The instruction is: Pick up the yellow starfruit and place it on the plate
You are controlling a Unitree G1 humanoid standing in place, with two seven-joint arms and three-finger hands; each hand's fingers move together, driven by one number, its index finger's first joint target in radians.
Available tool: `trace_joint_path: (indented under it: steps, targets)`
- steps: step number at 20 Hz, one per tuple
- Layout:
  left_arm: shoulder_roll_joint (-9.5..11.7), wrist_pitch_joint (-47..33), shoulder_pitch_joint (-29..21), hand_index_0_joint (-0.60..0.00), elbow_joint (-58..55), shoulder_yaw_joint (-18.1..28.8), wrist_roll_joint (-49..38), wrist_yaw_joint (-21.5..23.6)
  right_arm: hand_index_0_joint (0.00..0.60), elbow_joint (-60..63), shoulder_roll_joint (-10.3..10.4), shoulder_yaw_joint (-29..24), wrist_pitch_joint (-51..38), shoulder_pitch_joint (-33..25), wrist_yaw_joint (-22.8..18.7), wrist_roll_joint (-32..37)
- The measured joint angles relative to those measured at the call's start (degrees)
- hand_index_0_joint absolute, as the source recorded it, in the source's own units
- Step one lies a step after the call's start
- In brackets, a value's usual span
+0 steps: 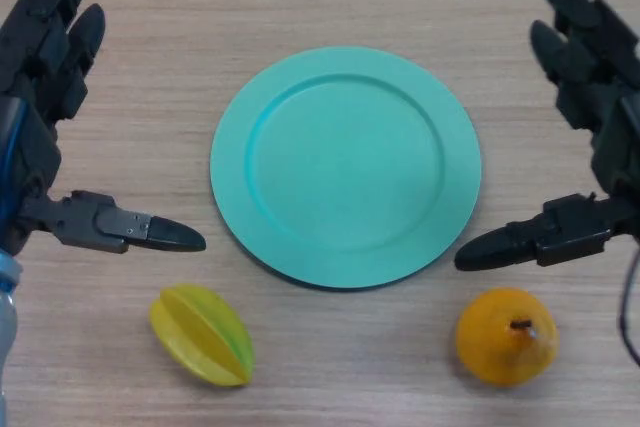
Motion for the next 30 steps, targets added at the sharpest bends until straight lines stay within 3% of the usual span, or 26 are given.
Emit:
trace_joint_path:
  steps: [10, 15, 17, 19, 20, 21, 25, 30]
  targets:
    - [-0.1, -0.1, 0.1, 0.000, 0.1, -0.1, 2.3, -0.2, 0.000, 0.8, 0.0, 0.0, 0.0, 0.0, 0.0, 0.1]
    - [-0.6, -0.3, 5.9, 0.000, -4.7, 0.3, 2.3, -5.2, 0.000, 1.8, 0.0, 0.5, -0.2, -0.1, 0.0, 0.2]
    - [-3.0, 3.8, 9.3, 0.000, -9.4, 1.2, 2.3, -7.2, 0.000, 3.1, 0.1, 0.9, -0.2, -0.3, 0.0, 0.3]
    - [-5.7, 4.3, 13.9, 0.000, -9.8, 0.6, 8.5, -7.1, 0.000, 3.5, 0.2, 1.8, -0.2, -0.5, 0.0, 0.3]
    - [-7.6, 3.9, 16.1, 0.000, -8.4, -0.5, 9.1, -6.0, 0.000, 4.5, 0.4, 1.9, -0.2, -1.0, 0.0, 0.3]
    - [-7.9, 2.3, 17.7, 0.000, -7.6, -2.0, 10.3, -4.4, 0.000, 5.2, 0.6, 2.0, -0.2, -1.4, 0.0, 0.3]
    - [-8.2, -4.7, 22.3, 0.000, -6.8, -5.2, 15.2, 1.6, 0.000, 5.3, 1.3, 4.3, -0.2, -1.5, 0.0, 0.3]
    - [-8.2, -4.9, 25.2, 0.000, -1.7, -7.5, 20.0, 6.9, 0.000, 5.5, 2.3, 5.5, -0.3, -1.8, -0.2, 0.4]
